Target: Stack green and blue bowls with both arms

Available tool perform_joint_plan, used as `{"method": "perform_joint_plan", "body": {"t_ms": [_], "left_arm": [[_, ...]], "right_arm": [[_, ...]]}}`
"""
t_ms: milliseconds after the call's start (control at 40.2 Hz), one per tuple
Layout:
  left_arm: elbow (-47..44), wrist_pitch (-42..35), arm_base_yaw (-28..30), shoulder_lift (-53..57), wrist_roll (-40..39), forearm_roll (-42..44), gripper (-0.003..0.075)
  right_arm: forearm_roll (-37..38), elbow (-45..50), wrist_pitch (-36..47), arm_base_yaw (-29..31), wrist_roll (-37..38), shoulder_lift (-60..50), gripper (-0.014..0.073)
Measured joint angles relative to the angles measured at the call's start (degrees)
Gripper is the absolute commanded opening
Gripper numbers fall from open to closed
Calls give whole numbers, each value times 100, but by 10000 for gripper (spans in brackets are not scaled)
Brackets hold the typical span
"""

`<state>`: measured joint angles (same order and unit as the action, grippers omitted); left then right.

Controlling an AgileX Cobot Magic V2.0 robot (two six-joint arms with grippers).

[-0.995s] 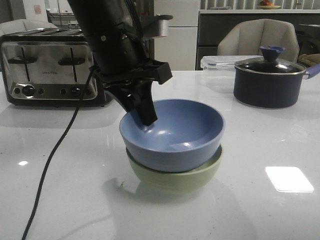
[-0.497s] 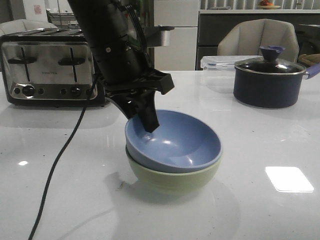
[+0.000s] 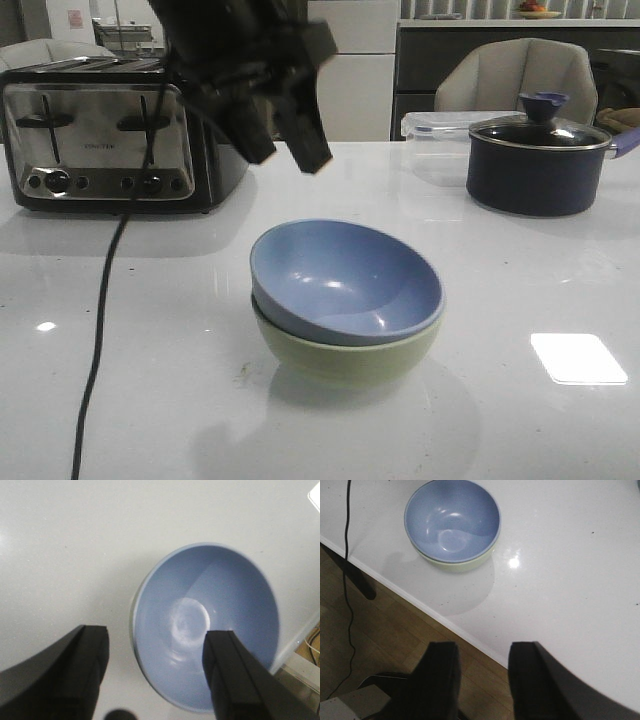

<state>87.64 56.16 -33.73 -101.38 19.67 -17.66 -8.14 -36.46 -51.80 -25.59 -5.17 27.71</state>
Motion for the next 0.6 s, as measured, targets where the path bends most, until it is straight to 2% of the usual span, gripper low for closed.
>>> {"method": "perform_joint_plan", "body": {"t_ms": [597], "left_arm": [[-3432,-326,0,4727,0,0,475]], "right_arm": [[0,0,0,0,0,0,364]]}}
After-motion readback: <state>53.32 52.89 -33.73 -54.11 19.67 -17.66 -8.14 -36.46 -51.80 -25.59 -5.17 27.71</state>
